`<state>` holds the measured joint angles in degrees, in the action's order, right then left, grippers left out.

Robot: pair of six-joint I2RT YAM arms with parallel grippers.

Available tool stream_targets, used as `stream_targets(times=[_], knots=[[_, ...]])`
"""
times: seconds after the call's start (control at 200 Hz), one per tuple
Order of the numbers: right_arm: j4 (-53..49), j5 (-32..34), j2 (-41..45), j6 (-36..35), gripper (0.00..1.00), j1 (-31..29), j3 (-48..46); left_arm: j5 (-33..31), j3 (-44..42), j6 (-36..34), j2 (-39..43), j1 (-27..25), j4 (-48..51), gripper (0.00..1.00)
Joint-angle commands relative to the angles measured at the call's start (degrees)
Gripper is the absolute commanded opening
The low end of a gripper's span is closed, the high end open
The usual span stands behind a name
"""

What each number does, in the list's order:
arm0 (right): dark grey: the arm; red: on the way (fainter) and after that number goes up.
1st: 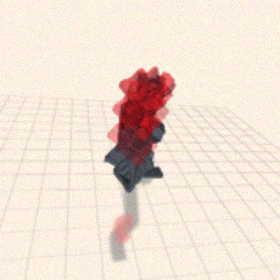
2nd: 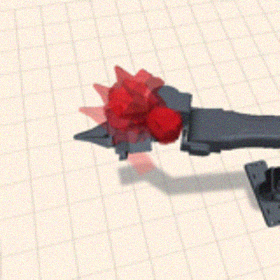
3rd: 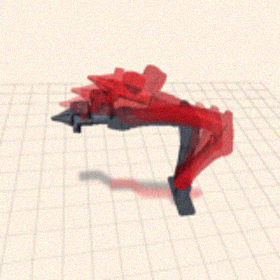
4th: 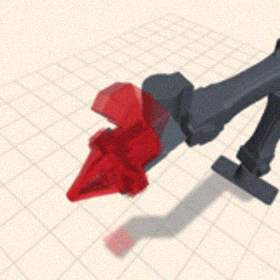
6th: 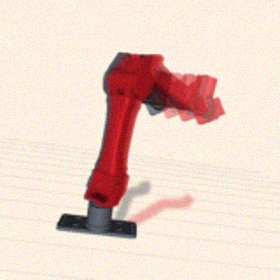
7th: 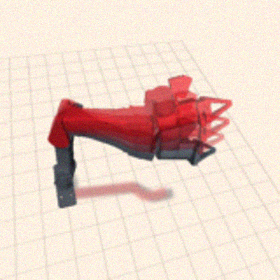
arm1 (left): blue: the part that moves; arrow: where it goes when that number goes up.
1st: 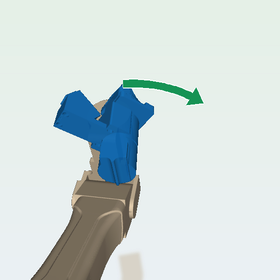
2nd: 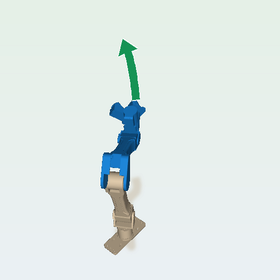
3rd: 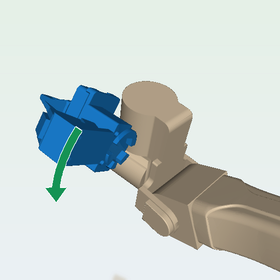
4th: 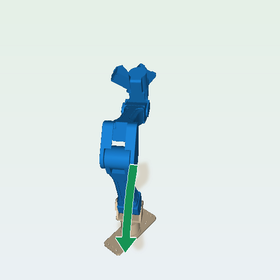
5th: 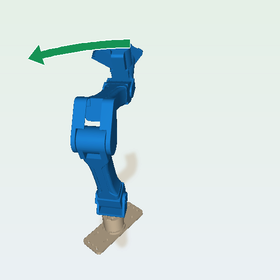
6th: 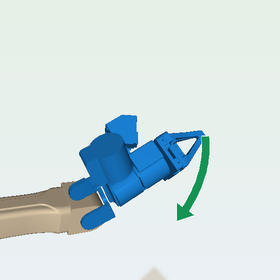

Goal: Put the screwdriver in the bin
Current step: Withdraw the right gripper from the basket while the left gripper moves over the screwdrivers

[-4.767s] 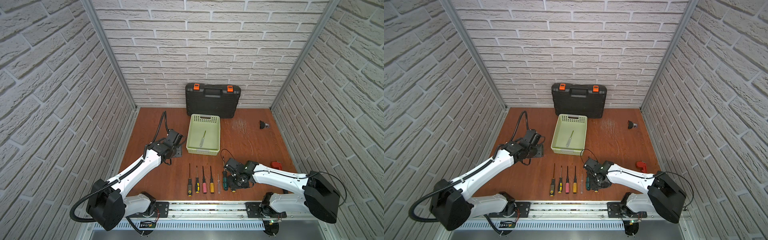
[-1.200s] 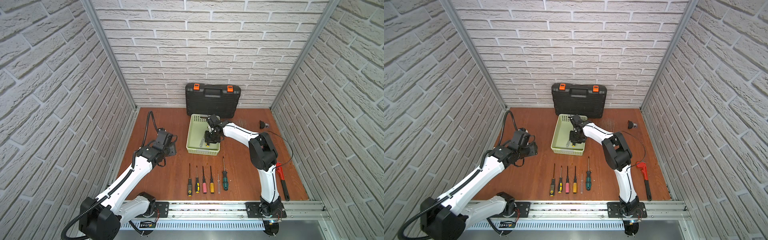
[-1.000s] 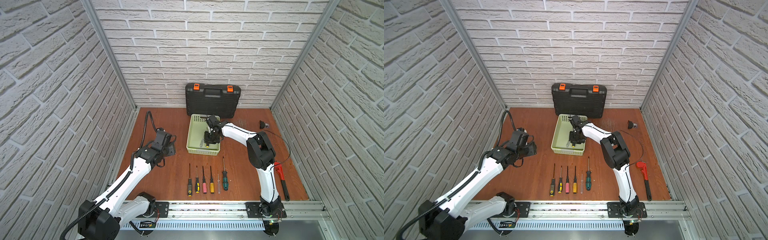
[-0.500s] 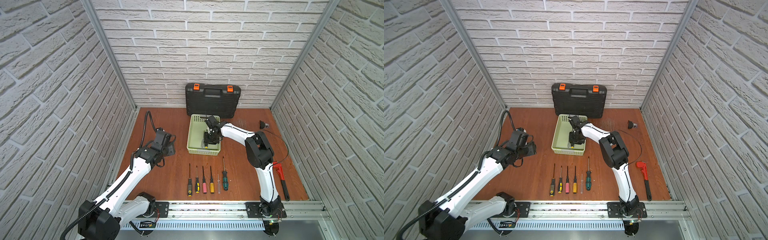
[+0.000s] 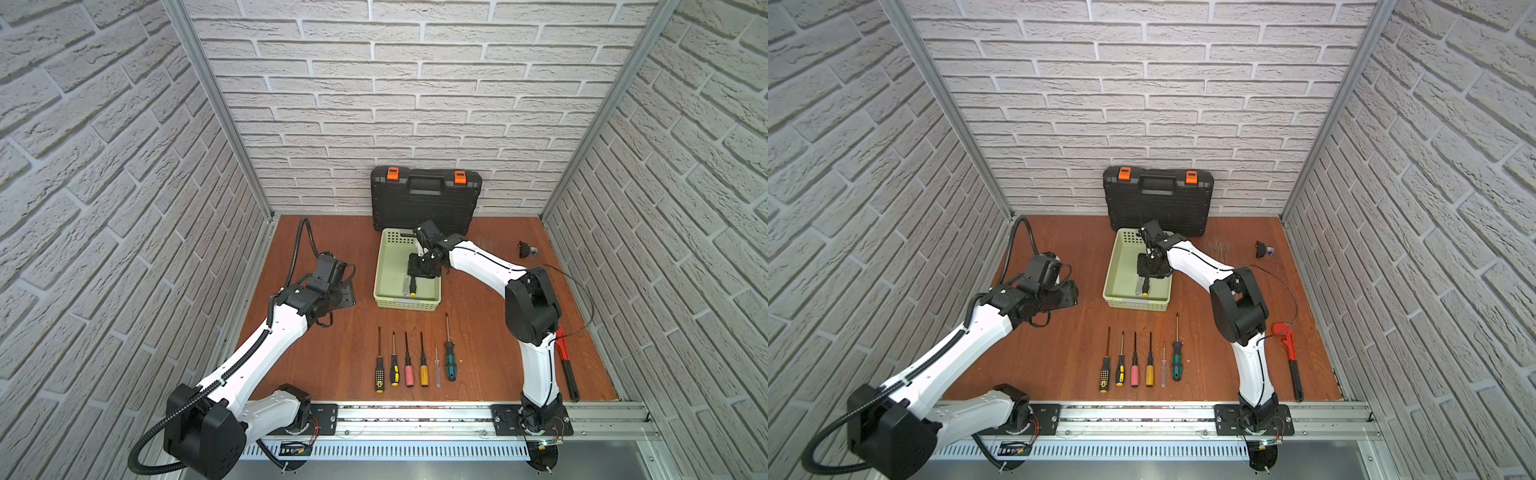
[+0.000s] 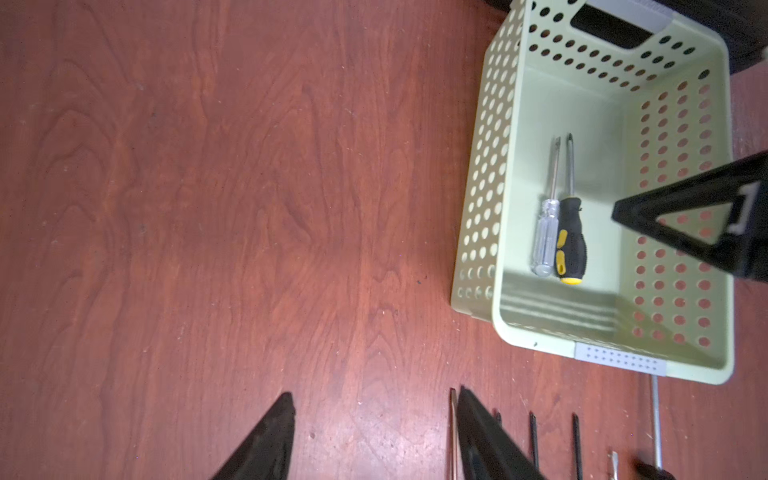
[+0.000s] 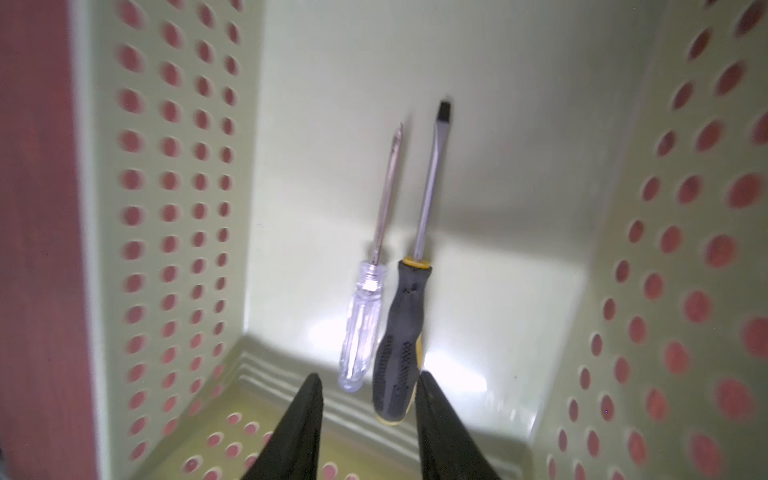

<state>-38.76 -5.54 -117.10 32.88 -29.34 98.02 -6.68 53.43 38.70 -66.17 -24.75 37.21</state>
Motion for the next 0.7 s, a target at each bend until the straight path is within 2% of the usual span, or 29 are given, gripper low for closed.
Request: stream_targets(times=[0.0, 0.155, 0.33, 0.525, 0.695], knots=[[4.0, 2.4, 7.6, -2.1, 0.38, -1.7, -1.4, 5.9, 1.6, -0.1, -3.3, 0.3, -0.9, 0.62], [6.1, 4.9, 14.6, -5.5, 0.37, -4.2, -7.5, 10.8, 3.5, 0.4, -7.5, 0.0, 1.1, 0.59], [5.9, 8.2, 24.5, -9.5, 0.36, -6.9, -15.9, 12.3, 2.8, 2.4, -8.2, -2.8, 1.9, 0.59], [4.4, 10.4, 34.7, -9.0, 0.37, -8.2, -25.0, 10.3, 3.1, 5.0, -10.1, -10.6, 5.4, 0.59], [2.6, 14.0, 41.5, -6.9, 0.37, -9.0, -32.1, 9.0, -0.1, 11.2, -10.8, -19.0, 3.4, 0.60]])
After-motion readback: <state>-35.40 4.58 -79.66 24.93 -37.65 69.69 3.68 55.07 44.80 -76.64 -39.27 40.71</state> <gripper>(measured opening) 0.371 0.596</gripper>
